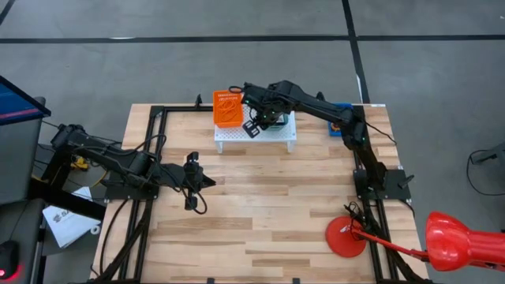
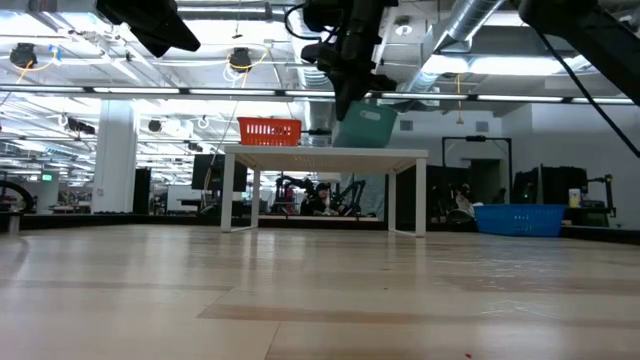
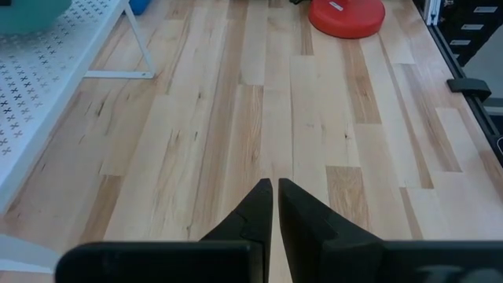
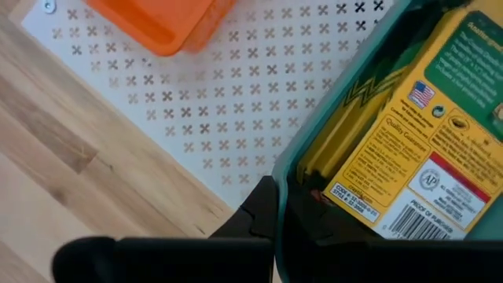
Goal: Pick & Place Office Desk Supplies
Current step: Put the green bin on the shelf
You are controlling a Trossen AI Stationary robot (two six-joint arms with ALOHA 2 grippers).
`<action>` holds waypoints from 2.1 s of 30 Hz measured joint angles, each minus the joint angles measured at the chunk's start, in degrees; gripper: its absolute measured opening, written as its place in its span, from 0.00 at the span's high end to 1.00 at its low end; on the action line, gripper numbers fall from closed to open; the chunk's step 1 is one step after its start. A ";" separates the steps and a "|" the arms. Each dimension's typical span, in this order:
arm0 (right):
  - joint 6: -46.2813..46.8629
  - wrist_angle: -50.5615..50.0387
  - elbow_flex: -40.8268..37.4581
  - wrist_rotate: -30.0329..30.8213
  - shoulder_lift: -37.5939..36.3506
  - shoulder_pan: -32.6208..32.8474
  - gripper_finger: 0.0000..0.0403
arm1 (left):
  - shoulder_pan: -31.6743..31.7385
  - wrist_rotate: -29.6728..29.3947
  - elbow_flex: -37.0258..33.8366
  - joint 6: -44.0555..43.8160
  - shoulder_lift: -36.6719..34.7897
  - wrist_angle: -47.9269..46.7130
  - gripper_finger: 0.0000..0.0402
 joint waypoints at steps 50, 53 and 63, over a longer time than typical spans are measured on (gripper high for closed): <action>3.02 -7.96 -6.83 11.04 -9.68 -8.99 1.00 | 0.00 1.01 -1.34 -1.25 0.01 -1.05 0.96; 3.02 -8.51 -8.35 11.12 -9.86 -11.23 1.00 | 0.00 1.03 -1.33 -1.25 0.01 -1.05 0.96; 2.67 -7.35 -9.29 8.79 -9.84 -14.19 1.00 | 0.01 1.22 -1.33 -1.25 0.01 -1.05 0.96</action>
